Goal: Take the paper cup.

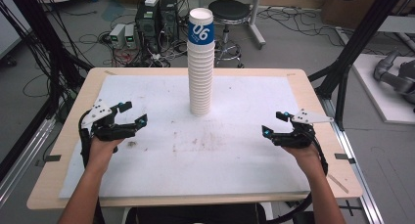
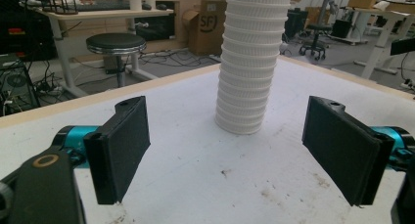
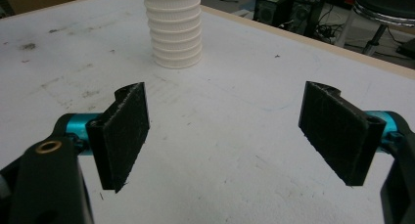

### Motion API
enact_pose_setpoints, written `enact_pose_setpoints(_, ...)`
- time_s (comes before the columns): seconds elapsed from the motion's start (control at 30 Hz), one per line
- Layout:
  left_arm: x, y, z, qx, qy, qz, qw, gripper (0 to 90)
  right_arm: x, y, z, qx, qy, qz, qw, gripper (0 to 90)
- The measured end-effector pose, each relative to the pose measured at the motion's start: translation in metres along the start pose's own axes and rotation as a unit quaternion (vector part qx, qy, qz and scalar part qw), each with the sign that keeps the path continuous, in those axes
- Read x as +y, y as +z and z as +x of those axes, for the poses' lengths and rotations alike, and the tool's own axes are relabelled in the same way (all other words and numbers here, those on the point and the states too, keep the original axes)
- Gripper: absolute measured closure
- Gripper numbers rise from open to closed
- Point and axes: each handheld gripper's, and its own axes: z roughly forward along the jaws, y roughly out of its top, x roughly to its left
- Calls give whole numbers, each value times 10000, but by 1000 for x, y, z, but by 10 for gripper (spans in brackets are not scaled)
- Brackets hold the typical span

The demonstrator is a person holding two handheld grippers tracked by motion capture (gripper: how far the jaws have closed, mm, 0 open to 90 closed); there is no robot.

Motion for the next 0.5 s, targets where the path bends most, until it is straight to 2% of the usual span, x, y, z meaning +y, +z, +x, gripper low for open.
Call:
enact_pose_setpoints(0.33, -3, 3, 1, -28, -96, 64, 9999, 177, 0, -2, -1, 41, 131, -44, 9999, 193)
enact_pose_setpoints(0.47, -4, 3, 0, -34, -77, 124, 9999, 177, 6, 3, 4, 157, 116, -91, 9998, 193)
enact_pose_setpoints(0.5, -4, 2, -2, -33, -89, 132, 9999, 177, 11, 7, 6, 248, 108, -117, 9996, 193)
